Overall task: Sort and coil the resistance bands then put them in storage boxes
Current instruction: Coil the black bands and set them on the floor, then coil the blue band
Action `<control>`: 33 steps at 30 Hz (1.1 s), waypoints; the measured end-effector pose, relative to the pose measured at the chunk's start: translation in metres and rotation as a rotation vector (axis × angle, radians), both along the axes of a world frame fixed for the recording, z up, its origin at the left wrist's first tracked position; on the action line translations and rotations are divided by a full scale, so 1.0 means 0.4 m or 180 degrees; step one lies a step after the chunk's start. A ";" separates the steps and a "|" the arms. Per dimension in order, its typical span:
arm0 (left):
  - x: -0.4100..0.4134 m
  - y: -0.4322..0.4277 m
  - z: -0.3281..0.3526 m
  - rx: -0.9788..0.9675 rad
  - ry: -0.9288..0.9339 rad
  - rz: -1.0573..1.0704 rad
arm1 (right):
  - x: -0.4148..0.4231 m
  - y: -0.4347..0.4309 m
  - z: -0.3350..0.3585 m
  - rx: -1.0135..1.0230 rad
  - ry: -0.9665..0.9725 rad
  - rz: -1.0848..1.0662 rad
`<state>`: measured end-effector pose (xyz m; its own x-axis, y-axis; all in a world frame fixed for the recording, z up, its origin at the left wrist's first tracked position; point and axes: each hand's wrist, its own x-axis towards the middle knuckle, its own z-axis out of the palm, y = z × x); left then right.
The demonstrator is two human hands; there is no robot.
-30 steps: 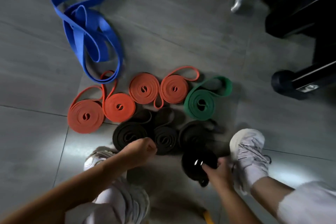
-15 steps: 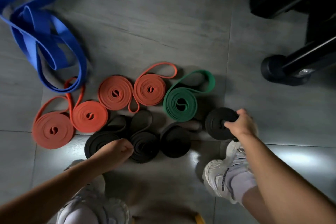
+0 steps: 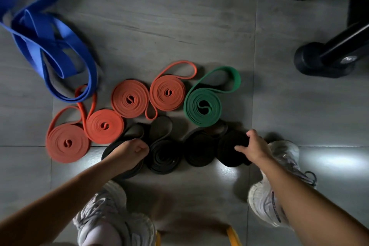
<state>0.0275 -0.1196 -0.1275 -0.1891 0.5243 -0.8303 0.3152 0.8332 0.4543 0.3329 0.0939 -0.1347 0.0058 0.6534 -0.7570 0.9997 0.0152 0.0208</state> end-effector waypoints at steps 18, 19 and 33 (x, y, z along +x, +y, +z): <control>-0.345 0.010 -0.007 0.0680 0.2074 0.0664 | -0.797 -0.110 0.065 -0.0815 0.2180 0.0763; -0.354 0.006 -0.023 0.0519 0.2061 0.0358 | -0.818 -0.127 0.066 -0.0771 0.2172 0.0907; -0.567 0.187 0.375 0.1473 0.1559 0.1210 | -0.612 -0.096 0.222 -0.0651 0.1803 0.0925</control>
